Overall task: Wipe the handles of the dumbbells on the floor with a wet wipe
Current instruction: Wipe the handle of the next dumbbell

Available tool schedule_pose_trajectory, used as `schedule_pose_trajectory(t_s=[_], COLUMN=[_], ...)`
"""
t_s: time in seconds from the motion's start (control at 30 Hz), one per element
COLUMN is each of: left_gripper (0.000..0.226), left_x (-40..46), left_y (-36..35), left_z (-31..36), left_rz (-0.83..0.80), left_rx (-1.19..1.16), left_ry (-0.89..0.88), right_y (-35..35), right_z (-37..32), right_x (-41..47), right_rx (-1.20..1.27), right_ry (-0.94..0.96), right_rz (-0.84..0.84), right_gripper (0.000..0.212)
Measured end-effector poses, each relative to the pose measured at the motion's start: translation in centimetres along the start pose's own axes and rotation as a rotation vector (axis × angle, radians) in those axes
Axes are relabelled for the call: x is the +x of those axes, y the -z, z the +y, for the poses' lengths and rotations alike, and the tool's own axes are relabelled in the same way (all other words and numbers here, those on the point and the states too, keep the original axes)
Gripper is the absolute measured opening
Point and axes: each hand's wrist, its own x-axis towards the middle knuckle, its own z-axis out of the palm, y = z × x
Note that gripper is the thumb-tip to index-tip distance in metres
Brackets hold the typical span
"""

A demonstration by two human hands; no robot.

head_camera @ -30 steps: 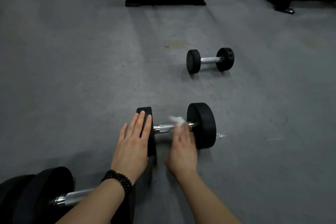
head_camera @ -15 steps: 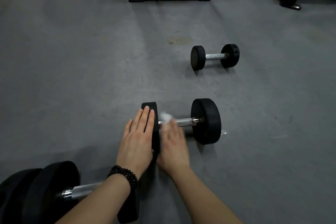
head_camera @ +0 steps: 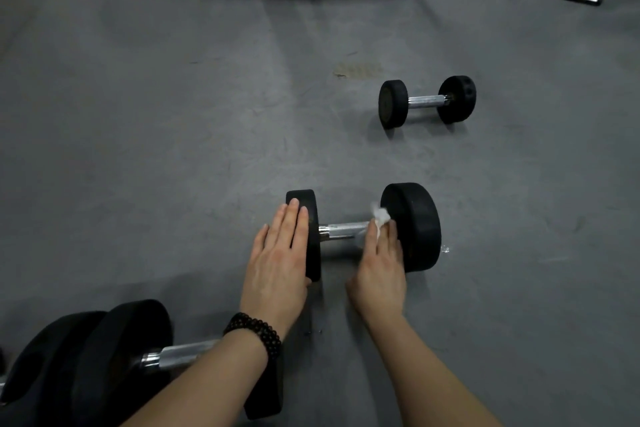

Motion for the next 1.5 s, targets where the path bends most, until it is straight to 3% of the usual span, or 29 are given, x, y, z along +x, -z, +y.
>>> schedule_pose_trajectory(t_s=[0.07, 0.17, 0.2, 0.3, 0.33, 0.47, 0.63, 0.73, 0.97, 1.13, 1.27, 1.3, 1.43, 1.5], left_gripper=[0.125, 0.124, 0.124, 0.121, 0.120, 0.116, 0.109, 0.114, 0.151, 0.146, 0.148, 0.148, 0.147, 0.147], left_x=[0.0, 0.0, 0.0, 0.0, 0.0, 0.1, 0.3, 1.1, 6.1, 8.6, 8.9, 9.0, 9.0, 9.2], left_y=[0.2, 0.3, 0.3, 0.0, 0.0, 0.1, -0.7, -0.4, 0.5, 0.4, 0.3, 0.1, -0.1, 0.0], left_z=[-0.1, 0.0, 0.0, -0.1, -0.1, -0.1, -0.3, -0.3, -1.1, -1.7, -1.9, -1.9, -2.1, -2.2], left_rz=[0.002, 0.004, 0.009, 0.025, 0.024, 0.037, 0.080, 0.058, -0.100, -0.103, -0.100, -0.093, -0.081, -0.085], left_rx=[-0.029, -0.055, -0.053, -0.040, -0.040, -0.036, -0.035, -0.002, 0.097, 0.050, 0.050, 0.044, 0.025, 0.026], left_ry=[0.003, 0.009, 0.006, -0.005, -0.007, 0.007, -0.011, -0.005, 0.003, 0.016, 0.006, 0.001, -0.002, -0.016], right_y=[-0.4, -1.9, -1.5, -0.3, -0.4, -1.2, 0.0, 0.2, 0.4, 0.2, 0.4, 0.4, 0.1, -0.1], right_z=[-1.1, -1.1, -0.5, 0.2, -0.4, -2.3, -0.3, -0.2, -2.0, -3.8, -2.1, -2.4, -2.8, -1.1], right_x=[-0.4, -1.0, -0.6, 0.2, 0.1, -0.8, 0.1, 0.7, 3.9, 4.6, 5.0, 5.0, 5.2, 5.4], right_rx=[0.009, -0.151, -0.164, -0.117, -0.117, -0.119, -0.129, -0.114, -0.091, -0.131, -0.073, -0.079, -0.219, -0.250], right_ry=[0.015, 0.445, 0.450, 0.033, -0.012, 0.335, 0.018, 0.051, 0.001, 0.386, -0.027, -0.009, 0.361, 0.257], right_rz=[0.017, 0.034, 0.037, 0.055, 0.042, -0.062, -0.004, -0.010, -0.002, -0.176, 0.010, -0.014, -0.147, -0.062], right_gripper=[0.094, 0.072, 0.070, 0.083, 0.089, 0.086, 0.101, 0.097, 0.092, 0.094, 0.096, 0.098, 0.095, 0.095])
